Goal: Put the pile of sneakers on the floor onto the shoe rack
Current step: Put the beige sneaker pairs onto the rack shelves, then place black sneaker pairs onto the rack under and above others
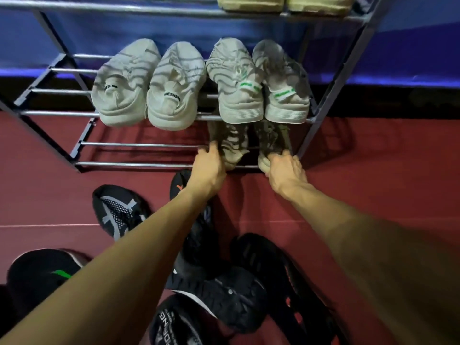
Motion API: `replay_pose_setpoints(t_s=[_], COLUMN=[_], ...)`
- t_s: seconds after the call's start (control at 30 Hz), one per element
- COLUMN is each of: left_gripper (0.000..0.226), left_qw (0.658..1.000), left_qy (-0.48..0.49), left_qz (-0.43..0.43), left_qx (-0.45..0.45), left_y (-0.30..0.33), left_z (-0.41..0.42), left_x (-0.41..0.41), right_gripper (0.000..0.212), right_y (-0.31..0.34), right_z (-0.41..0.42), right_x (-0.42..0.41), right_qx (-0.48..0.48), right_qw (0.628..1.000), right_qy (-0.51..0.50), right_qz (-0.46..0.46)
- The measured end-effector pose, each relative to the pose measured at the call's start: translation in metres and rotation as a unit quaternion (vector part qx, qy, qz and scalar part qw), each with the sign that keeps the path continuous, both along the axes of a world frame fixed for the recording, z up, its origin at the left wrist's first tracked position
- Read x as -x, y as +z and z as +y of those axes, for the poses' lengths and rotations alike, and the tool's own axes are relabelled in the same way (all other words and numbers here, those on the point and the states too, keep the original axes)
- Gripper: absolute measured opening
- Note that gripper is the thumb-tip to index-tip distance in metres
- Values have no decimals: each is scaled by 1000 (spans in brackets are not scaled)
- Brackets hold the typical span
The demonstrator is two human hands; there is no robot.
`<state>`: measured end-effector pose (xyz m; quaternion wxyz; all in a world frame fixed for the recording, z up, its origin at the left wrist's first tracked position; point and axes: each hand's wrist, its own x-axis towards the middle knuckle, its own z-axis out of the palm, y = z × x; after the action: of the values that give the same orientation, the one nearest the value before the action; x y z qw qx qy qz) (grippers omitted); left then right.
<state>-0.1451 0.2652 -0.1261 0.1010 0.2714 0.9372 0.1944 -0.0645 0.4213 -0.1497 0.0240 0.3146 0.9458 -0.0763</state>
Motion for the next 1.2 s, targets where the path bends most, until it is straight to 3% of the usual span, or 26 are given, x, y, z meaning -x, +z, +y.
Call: replay_pose_setpoints(t_s=[0.1,0.23,0.37,0.53,0.6,0.67,0.73,0.8,0.87,1.0,1.1,1.2], left_gripper=[45,45,62,80,65,38,27,26,29,20,22,24], left_qw=[983,977,989,976,985,997,993,984,977,982,982,970], left_qy=[-152,-183,-122,-122,-84,-31,42,133,190,189,179,212], left_qz=[21,14,-77,-181,-148,-36,36,37,3,-17,-31,-72], left_qx=[105,110,-26,-2,-4,-57,-101,-110,-101,-18,51,99], left_y=[-16,-17,-7,-13,-16,-17,-14,-7,-2,-4,-7,-11], left_z=[4,8,6,-14,-31,-56,-86,-112,-137,-183,-206,-236], left_x=[7,8,10,-5,-15,-21,-21,-15,-8,-4,-9,-10], right_gripper=[35,31,35,60,74,73,56,34,23,44,38,25], right_y=[5,-1,-5,5,11,14,11,8,7,20,25,16], right_z=[0,-1,-1,7,1,-20,-49,-79,-110,-152,-153,-155], right_x=[4,-2,-7,-14,-18,-30,-46,-57,-61,-47,-37,-39], right_qx=[22,5,14,89,123,107,87,127,216,357,368,309], right_qw=[1000,1000,1000,995,992,992,989,983,973,928,922,948], right_qy=[-6,9,16,34,25,11,-1,0,23,0,-24,-4], right_qz=[-16,5,14,-25,-1,62,122,134,75,-101,-115,-76])
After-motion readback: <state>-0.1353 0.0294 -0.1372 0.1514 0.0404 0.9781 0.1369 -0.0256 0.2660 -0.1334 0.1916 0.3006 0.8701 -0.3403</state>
